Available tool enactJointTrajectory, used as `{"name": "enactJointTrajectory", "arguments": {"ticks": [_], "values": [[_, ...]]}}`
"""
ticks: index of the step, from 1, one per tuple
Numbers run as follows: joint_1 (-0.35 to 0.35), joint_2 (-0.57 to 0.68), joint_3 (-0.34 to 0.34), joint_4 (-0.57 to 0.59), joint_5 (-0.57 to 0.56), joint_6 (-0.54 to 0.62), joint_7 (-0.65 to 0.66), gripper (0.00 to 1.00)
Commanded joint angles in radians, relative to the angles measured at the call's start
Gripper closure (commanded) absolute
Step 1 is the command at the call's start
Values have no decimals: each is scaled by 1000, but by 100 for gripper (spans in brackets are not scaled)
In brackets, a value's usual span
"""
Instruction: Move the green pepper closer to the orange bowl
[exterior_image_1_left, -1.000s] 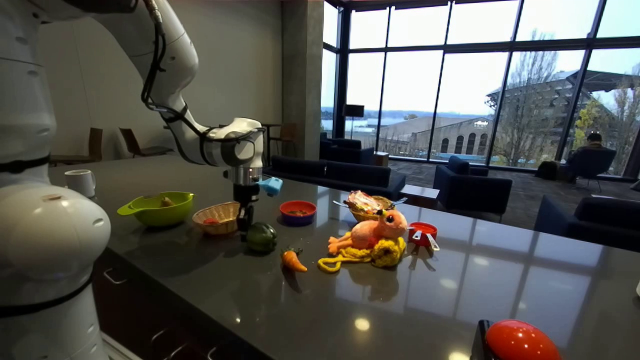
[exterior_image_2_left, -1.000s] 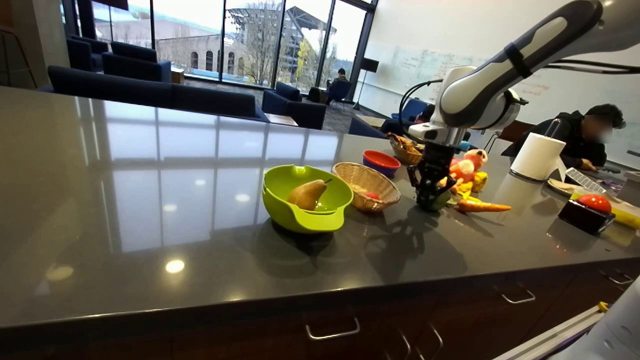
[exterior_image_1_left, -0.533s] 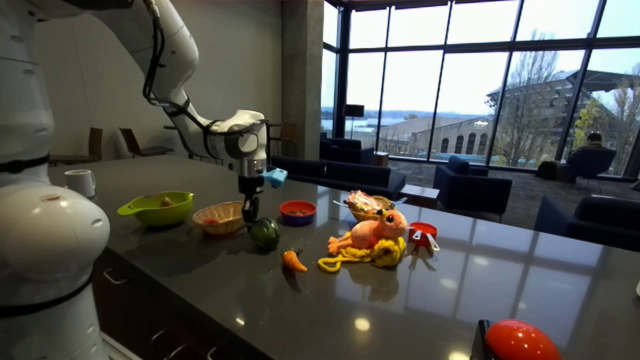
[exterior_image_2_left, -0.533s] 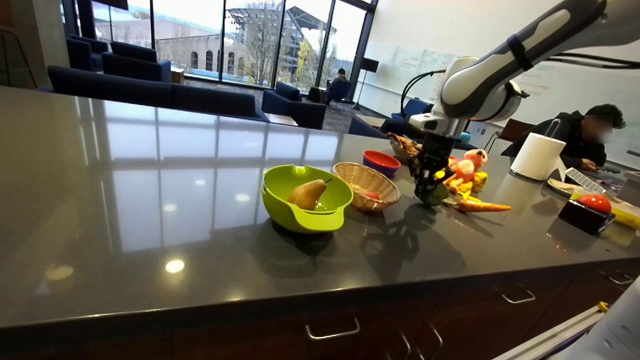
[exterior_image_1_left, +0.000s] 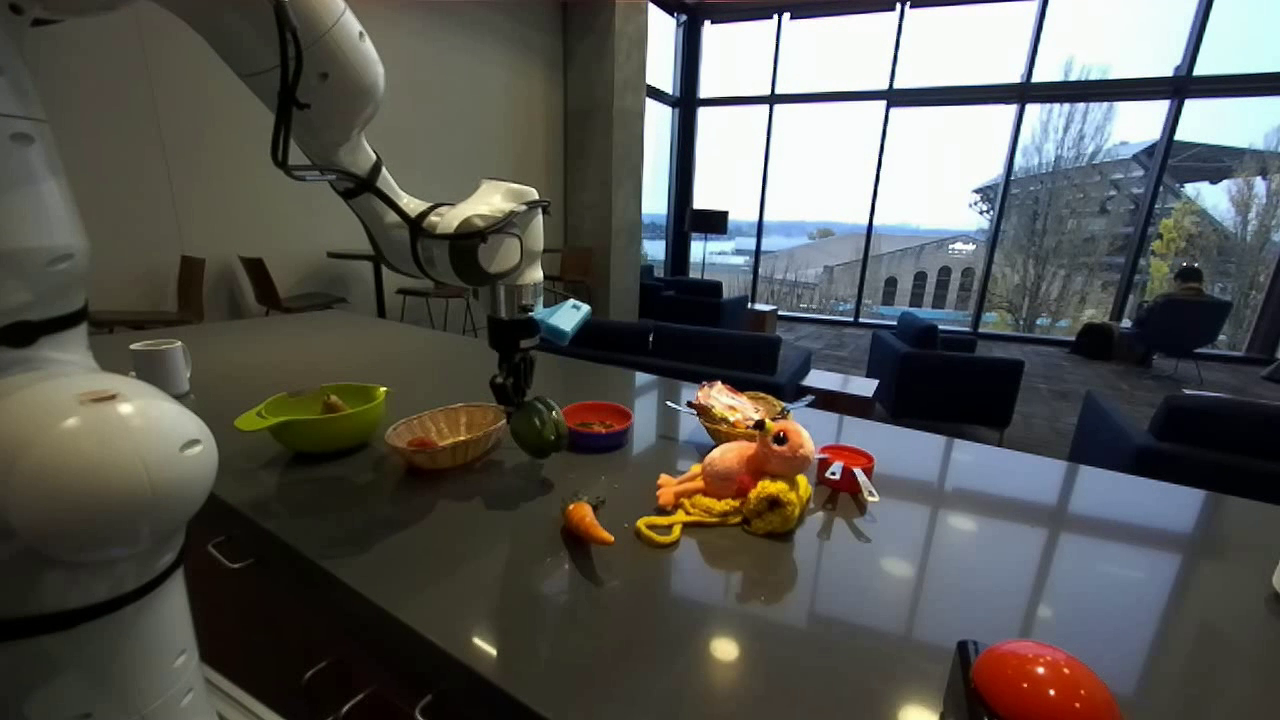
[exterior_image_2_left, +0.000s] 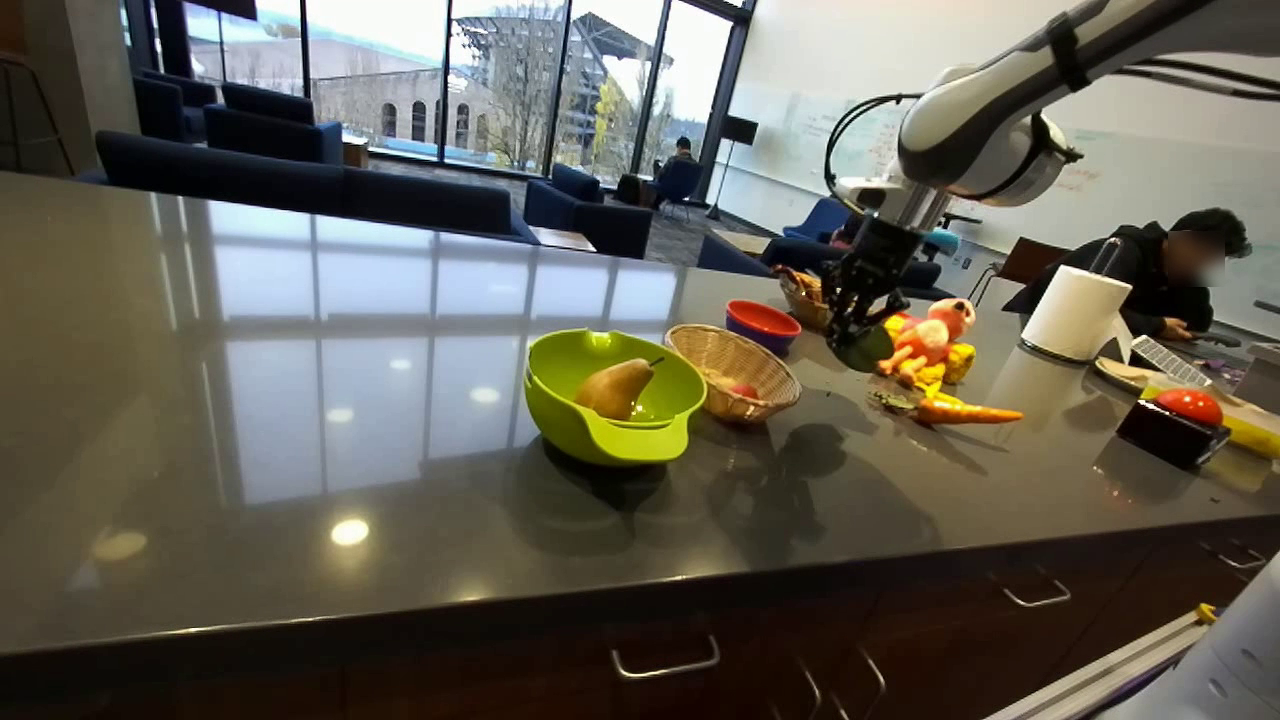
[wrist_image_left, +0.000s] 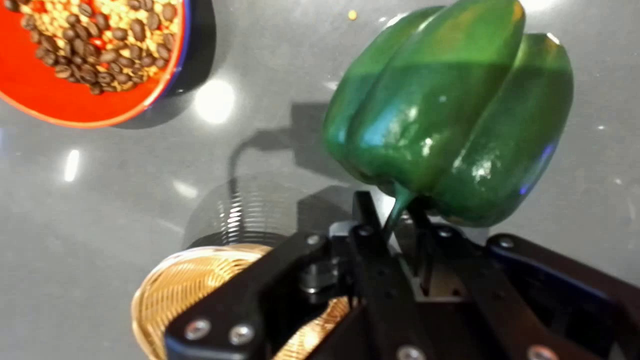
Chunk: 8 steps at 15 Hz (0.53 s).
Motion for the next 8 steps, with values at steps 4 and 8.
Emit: {"name": "enactJointTrajectory", "arguments": {"ticks": [4,8], "values": [[-5,-45,-40,47,266,37,47,96],[-3,-20,-59,54,427,150,73,96]]}}
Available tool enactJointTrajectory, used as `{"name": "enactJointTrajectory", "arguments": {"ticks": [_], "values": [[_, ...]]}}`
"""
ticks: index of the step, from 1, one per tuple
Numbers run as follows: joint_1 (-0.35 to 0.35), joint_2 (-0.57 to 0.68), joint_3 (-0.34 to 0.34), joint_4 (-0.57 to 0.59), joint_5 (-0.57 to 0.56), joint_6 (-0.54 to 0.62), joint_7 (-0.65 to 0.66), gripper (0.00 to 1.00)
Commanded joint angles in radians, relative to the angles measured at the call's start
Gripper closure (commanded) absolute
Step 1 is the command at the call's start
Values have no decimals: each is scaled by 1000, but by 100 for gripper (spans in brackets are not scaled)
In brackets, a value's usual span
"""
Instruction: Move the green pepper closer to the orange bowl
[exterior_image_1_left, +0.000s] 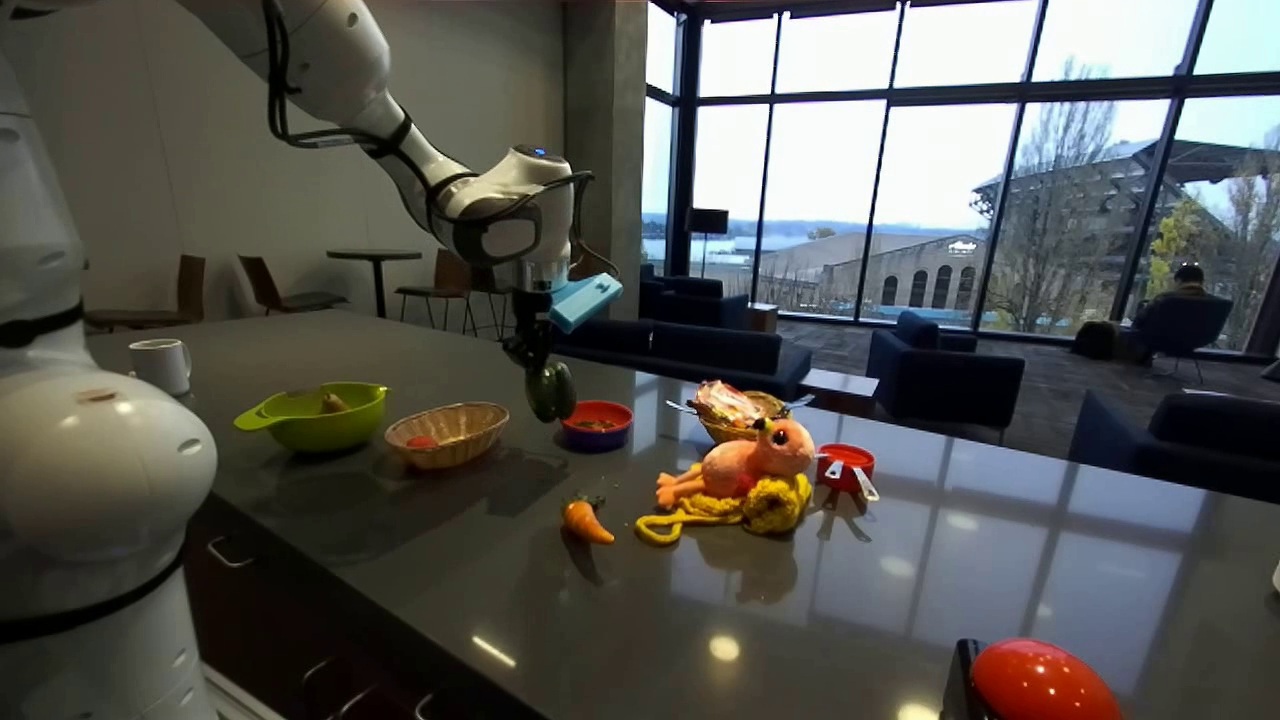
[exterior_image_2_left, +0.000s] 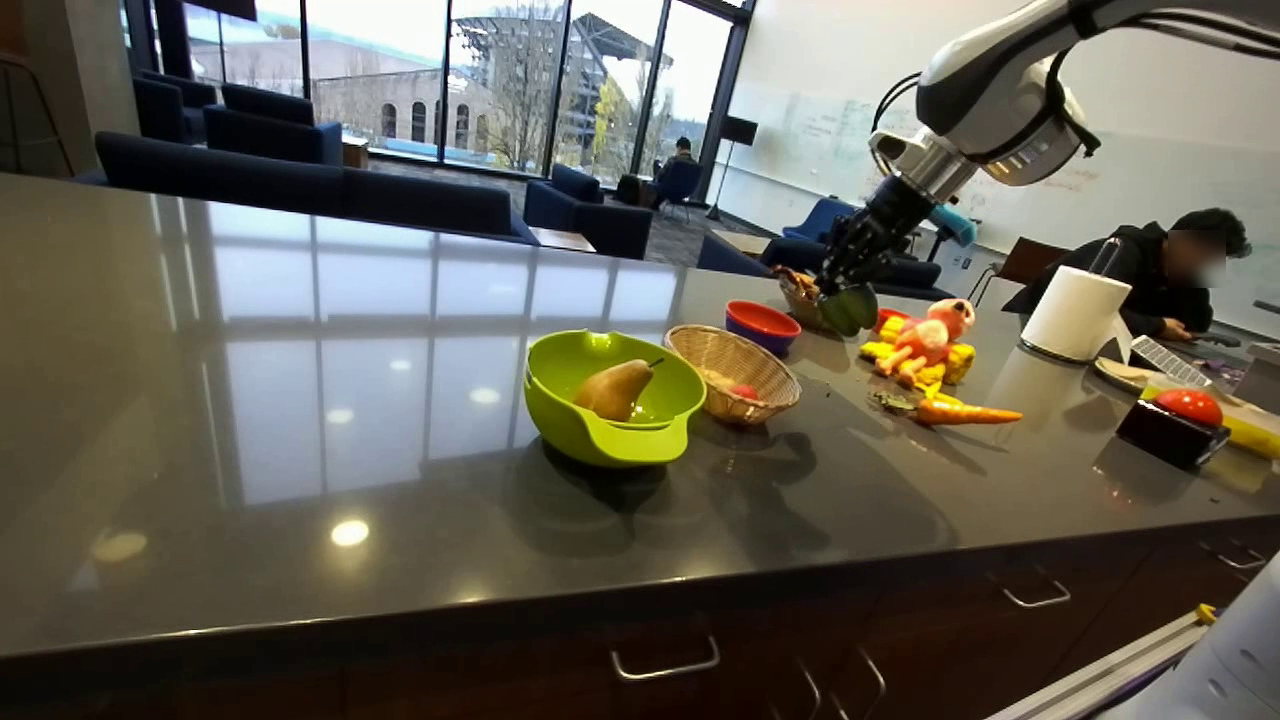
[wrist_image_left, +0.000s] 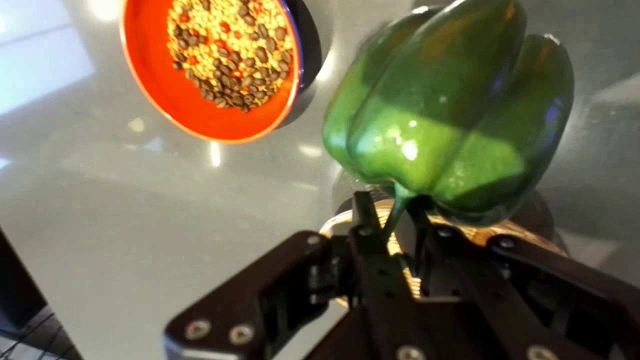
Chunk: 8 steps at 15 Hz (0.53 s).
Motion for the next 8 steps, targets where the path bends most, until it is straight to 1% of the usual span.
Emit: {"name": "enactJointTrajectory", "arguments": {"ticks": [1,8], "values": [[4,17,-13,1,141,112,31,96],[25,84,1,3,498,418,23,96]]}}
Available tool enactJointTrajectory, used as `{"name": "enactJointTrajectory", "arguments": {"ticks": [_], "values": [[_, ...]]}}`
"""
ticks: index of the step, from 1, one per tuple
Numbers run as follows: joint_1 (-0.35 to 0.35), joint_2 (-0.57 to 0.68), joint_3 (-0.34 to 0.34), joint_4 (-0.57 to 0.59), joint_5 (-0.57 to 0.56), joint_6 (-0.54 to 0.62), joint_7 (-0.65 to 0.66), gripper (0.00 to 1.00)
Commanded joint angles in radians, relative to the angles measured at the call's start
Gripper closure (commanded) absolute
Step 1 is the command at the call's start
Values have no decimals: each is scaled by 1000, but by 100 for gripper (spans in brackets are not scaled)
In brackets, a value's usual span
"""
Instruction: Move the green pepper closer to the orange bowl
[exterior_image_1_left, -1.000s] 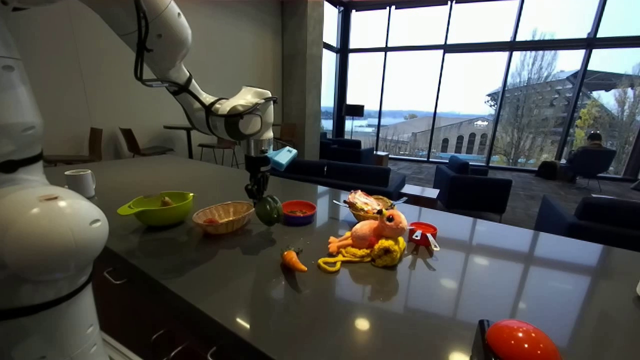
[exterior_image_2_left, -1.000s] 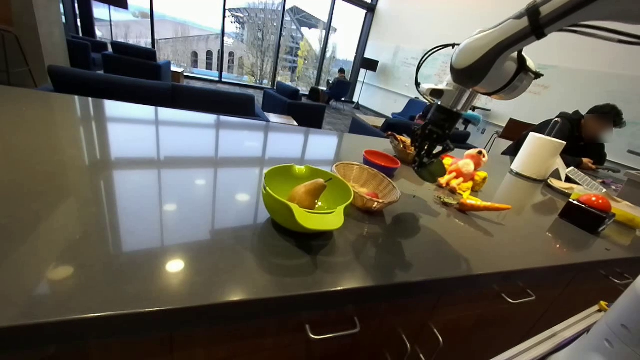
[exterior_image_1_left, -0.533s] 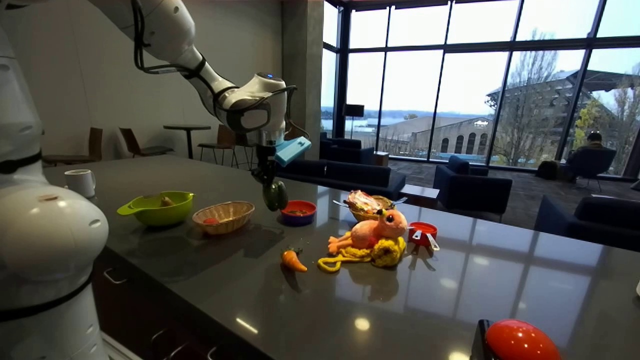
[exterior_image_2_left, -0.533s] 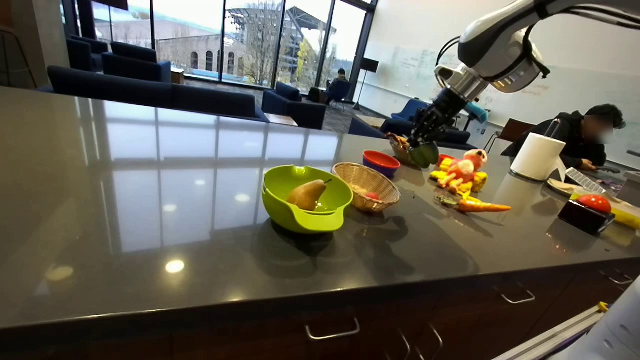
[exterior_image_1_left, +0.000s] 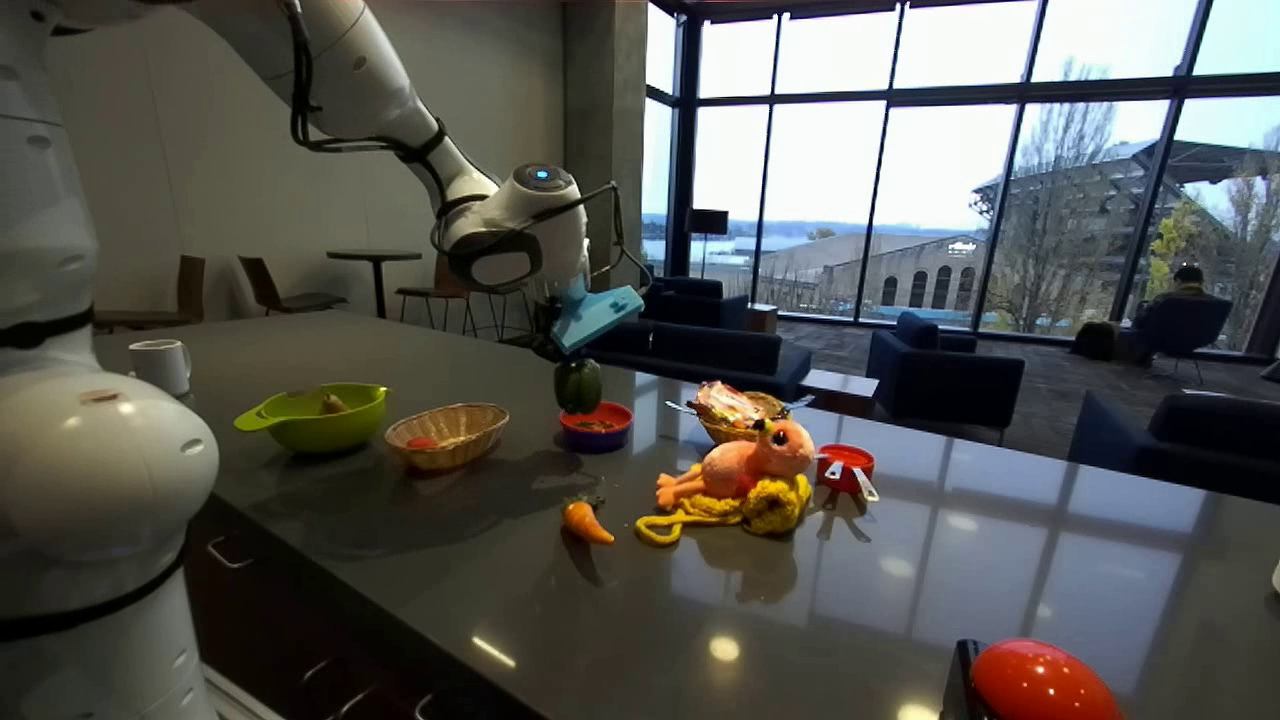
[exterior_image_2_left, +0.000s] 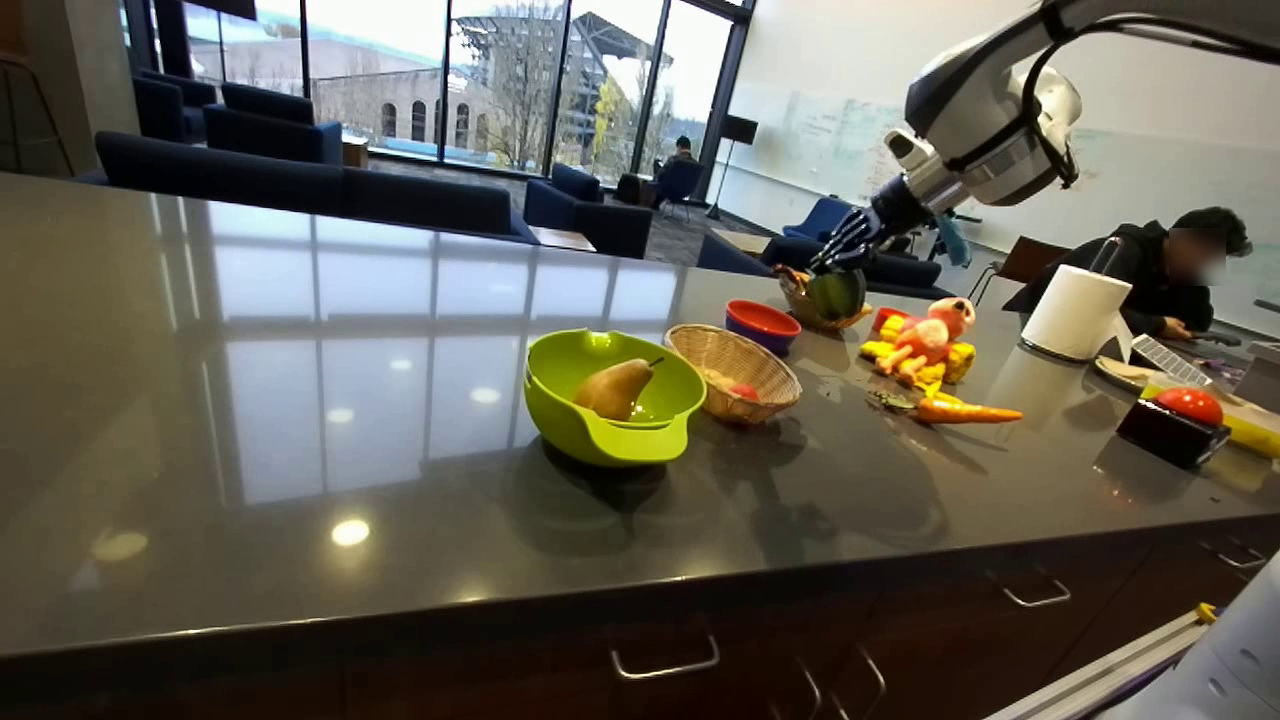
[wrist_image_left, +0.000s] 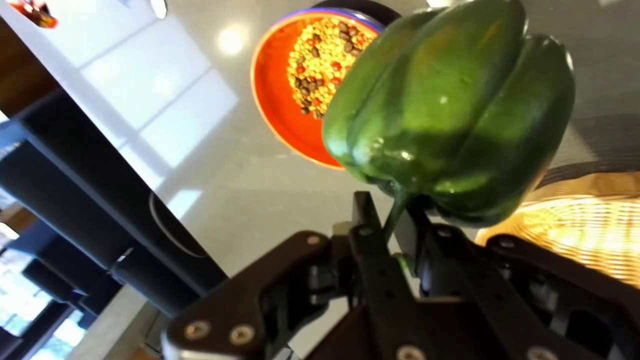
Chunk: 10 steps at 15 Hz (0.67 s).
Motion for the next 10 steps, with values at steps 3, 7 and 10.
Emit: {"name": "enactJointTrajectory", "arguments": {"ticks": [3,7,10], "values": [[29,44,15,14,298,260,-25,96],[52,71,31,61,535,451,-68,96],[61,108,41,137,643,583,-59,96]]}}
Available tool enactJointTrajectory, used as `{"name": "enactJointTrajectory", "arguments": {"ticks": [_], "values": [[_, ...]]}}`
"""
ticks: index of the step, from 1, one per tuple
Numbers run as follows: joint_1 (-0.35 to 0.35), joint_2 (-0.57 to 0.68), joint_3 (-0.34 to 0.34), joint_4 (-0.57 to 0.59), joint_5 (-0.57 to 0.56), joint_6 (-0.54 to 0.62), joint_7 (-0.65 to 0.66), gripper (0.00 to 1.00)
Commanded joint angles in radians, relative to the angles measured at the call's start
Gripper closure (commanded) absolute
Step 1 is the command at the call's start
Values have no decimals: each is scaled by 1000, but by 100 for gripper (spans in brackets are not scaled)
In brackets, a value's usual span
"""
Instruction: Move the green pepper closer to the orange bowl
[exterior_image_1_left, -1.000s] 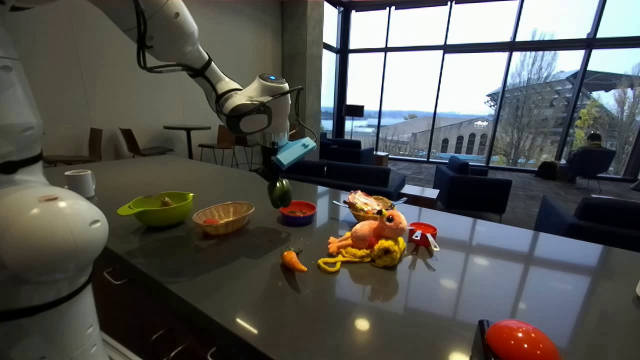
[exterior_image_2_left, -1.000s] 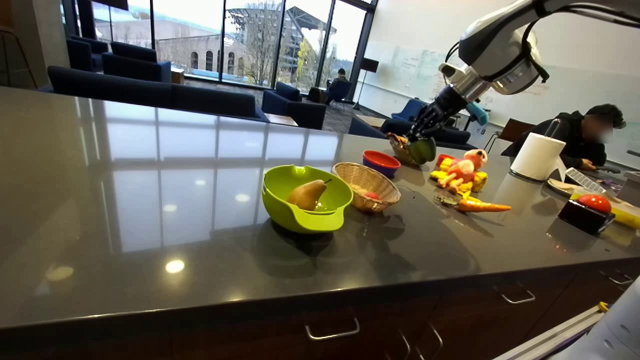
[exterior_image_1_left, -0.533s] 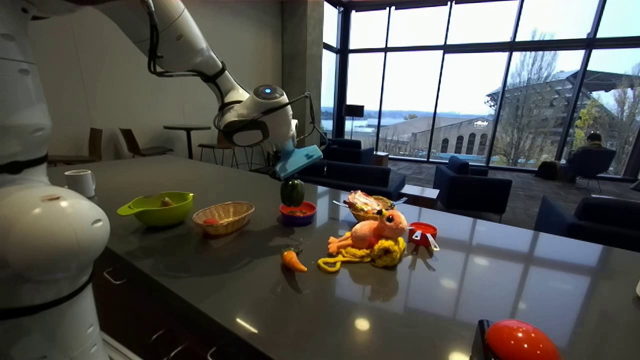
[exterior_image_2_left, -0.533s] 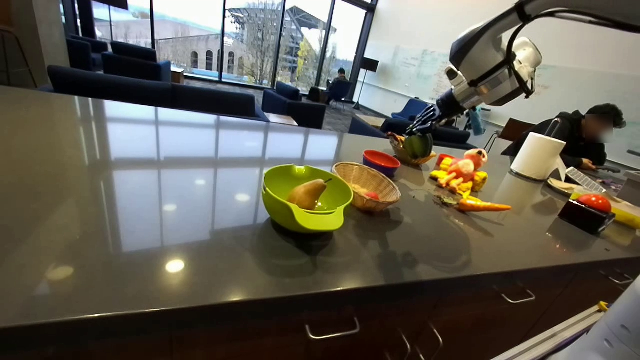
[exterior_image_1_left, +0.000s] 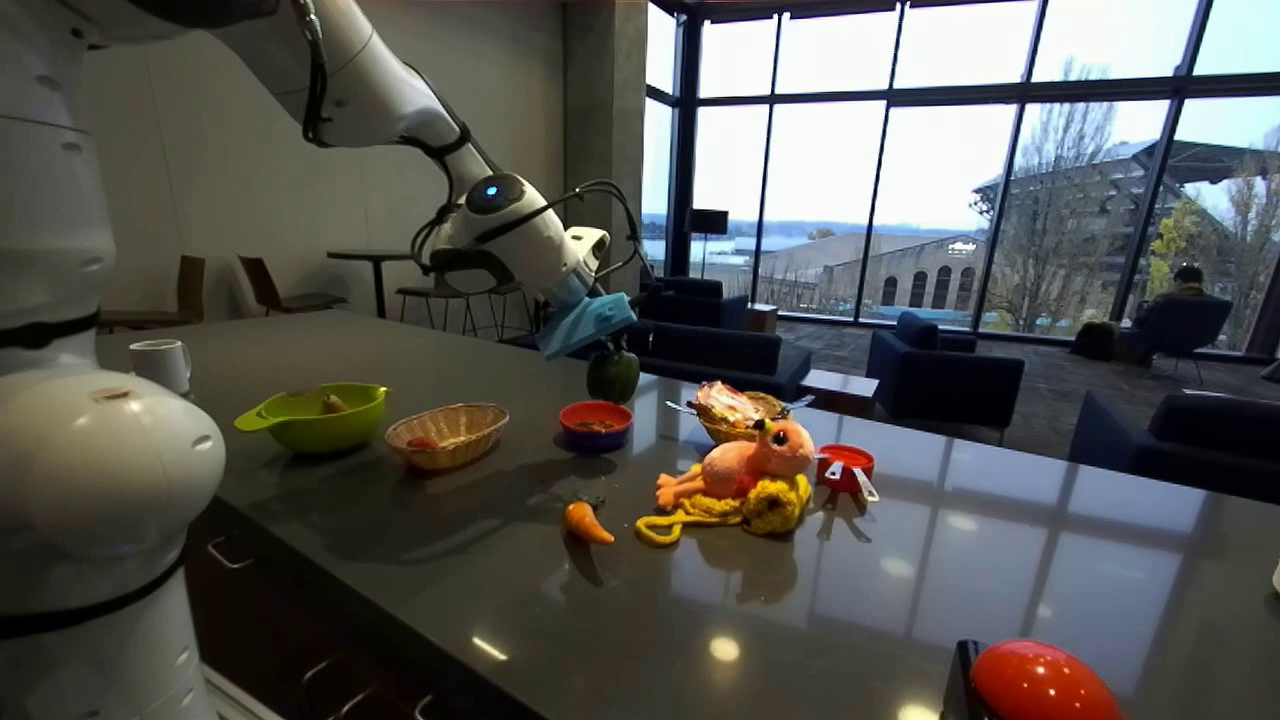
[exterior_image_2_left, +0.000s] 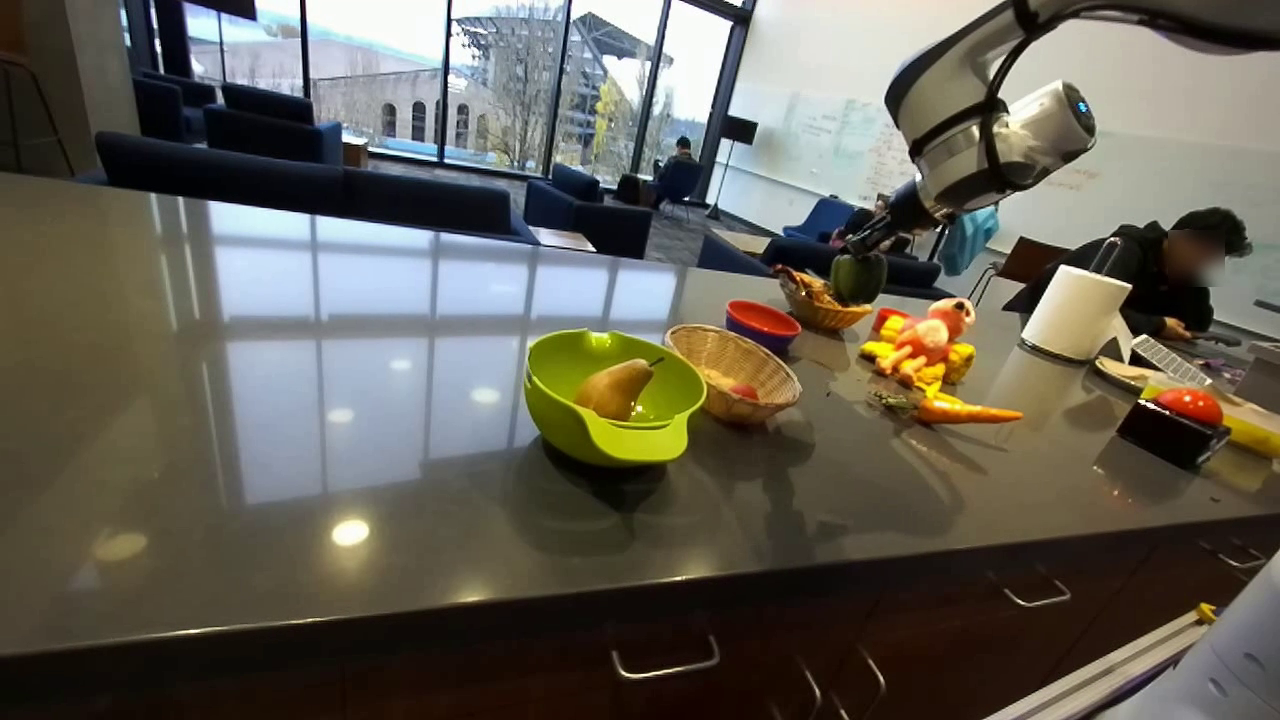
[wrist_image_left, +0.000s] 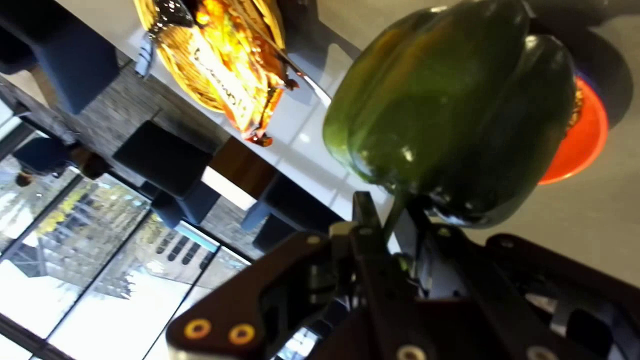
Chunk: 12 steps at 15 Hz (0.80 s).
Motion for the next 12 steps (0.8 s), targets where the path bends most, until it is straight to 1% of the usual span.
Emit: {"name": "enactJointTrajectory", "arguments": {"ticks": [1,2,3,4,5,6,9,10,11,12], "values": [[10,64,13,113,100,162,14,96],[-14,73,35,97,-71,206,205,96],[6,102,22,141,11,244,140,96],[3,122,27,139,-50,279,233,96],[19,141,-81,176,-100,205,247,96],[33,169,-107,193,-128,208,292,96],[133,260,-272,260,-177,191,383,96],[86,273,-183,222,-189,272,436,96],[187,312,-340,266,-175,194,440,96],[203,322,-347,253,-173,193,463,96]]}}
